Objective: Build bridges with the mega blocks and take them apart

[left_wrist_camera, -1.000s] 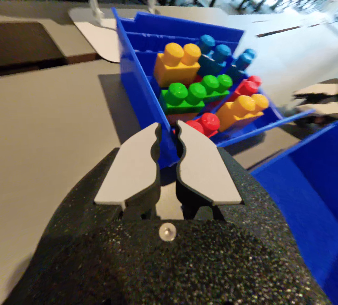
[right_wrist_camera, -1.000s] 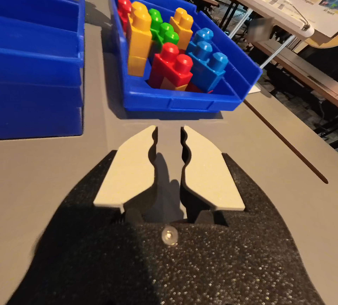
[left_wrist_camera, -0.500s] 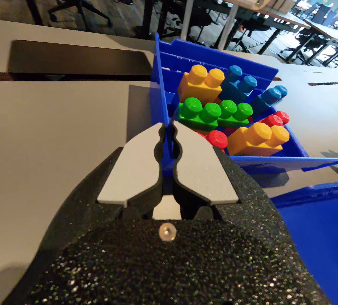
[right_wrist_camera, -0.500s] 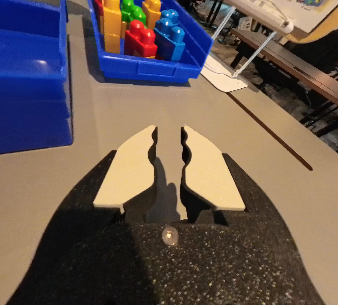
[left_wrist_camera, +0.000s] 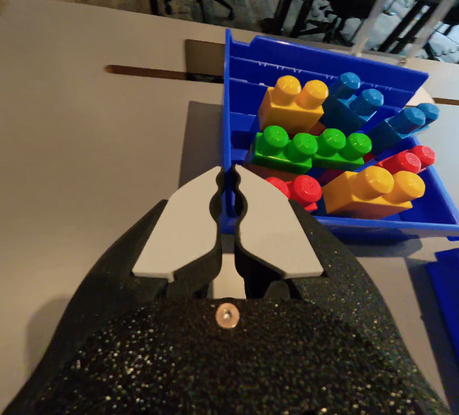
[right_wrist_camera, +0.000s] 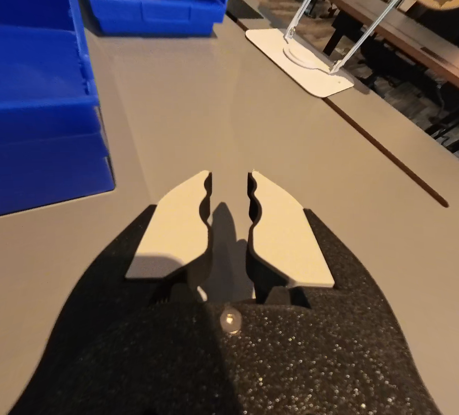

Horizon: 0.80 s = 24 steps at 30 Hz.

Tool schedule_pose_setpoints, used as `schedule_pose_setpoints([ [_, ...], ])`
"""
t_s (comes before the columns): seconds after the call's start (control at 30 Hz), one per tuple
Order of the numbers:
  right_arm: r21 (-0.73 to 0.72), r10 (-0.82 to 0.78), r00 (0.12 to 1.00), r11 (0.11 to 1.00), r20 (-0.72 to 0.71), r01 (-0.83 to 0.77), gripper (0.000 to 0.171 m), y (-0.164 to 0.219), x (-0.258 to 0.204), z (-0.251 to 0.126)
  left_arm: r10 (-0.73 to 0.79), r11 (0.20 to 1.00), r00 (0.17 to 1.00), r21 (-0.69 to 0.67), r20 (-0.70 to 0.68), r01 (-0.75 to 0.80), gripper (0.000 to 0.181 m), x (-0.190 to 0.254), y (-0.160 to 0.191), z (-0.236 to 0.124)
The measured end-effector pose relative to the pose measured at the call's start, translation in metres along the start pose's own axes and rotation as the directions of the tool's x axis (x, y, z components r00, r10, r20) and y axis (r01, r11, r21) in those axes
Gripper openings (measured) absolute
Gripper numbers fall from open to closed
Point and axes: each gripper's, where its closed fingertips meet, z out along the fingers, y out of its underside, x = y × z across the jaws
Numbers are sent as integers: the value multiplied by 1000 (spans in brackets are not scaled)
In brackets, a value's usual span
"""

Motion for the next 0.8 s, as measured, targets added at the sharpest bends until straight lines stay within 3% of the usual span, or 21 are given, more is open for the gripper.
schedule_pose_setpoints([
  [0.13,-43,4,1000,999,-11,-5,27,11,3,4,-42,998,991,45,130,36,4,-53,1,-25],
  [0.23,-65,7,1000,998,-4,-7,27,16,2,7,-14,991,969,129,246,-18,4,-87,-4,-39],
  [0.37,-99,-18,1000,995,2,18,27,22,-2,11,-84,946,953,325,291,-16,15,-94,-29,-68],
  [0.43,-104,-24,1000,994,1,23,27,22,-2,12,-33,897,977,438,209,-63,15,-57,-54,-85],
  [0.5,-106,-19,1000,994,0,19,27,23,-2,12,156,860,988,489,12,-142,15,16,-72,-87],
  [0.6,-105,-14,1000,994,-1,13,27,23,-1,12,463,869,829,343,-314,-356,16,135,-41,-59],
  [0.7,-110,-27,1000,994,-1,26,27,23,-2,12,688,722,693,113,-214,-682,28,160,1,-16],
  [0.8,-127,-57,998,990,5,57,27,25,-5,13,713,667,644,-11,-278,-745,32,172,33,8],
])
